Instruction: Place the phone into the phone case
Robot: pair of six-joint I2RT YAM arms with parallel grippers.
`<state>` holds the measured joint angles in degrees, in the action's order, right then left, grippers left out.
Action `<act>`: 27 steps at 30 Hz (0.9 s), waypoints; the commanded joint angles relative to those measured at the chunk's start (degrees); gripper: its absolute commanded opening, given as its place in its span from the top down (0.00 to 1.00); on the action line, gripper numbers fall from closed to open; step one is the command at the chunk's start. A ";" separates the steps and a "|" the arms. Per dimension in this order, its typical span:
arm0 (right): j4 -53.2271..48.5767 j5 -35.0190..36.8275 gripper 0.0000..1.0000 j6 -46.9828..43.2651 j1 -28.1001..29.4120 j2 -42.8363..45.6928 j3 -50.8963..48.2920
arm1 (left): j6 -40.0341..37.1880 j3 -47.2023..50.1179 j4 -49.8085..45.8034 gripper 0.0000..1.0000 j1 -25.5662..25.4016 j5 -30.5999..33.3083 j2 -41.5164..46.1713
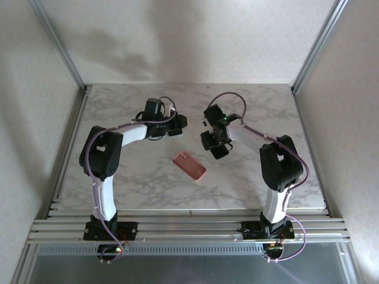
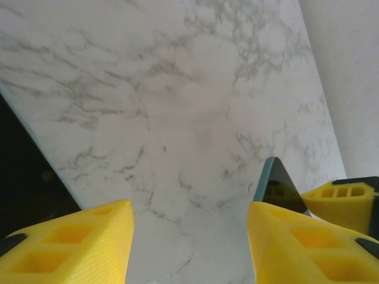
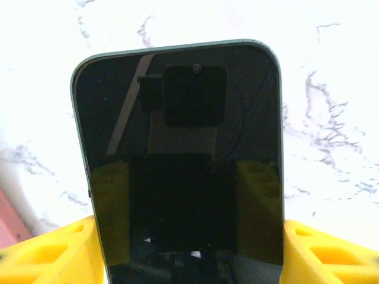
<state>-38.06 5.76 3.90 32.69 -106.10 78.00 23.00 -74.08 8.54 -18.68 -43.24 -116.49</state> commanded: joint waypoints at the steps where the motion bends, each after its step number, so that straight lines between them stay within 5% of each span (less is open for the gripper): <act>1: -0.47 -0.84 0.36 -0.87 2.10 3.75 -1.22 | -4.38 -3.27 -5.55 0.46 -0.46 -8.15 -2.42; 16: -1.90 -0.55 0.36 -0.39 6.95 5.22 -1.58 | -8.38 -5.37 -10.17 0.39 -2.93 -20.05 -5.10; 27: -2.07 0.20 0.36 -0.39 7.30 4.16 -1.25 | -9.73 -3.55 -11.34 0.42 -4.00 -21.69 -5.38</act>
<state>-39.35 4.93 3.79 39.42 -102.50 76.34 14.74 -78.26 -1.80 -22.31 -62.50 -121.01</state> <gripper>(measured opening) 0.644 0.586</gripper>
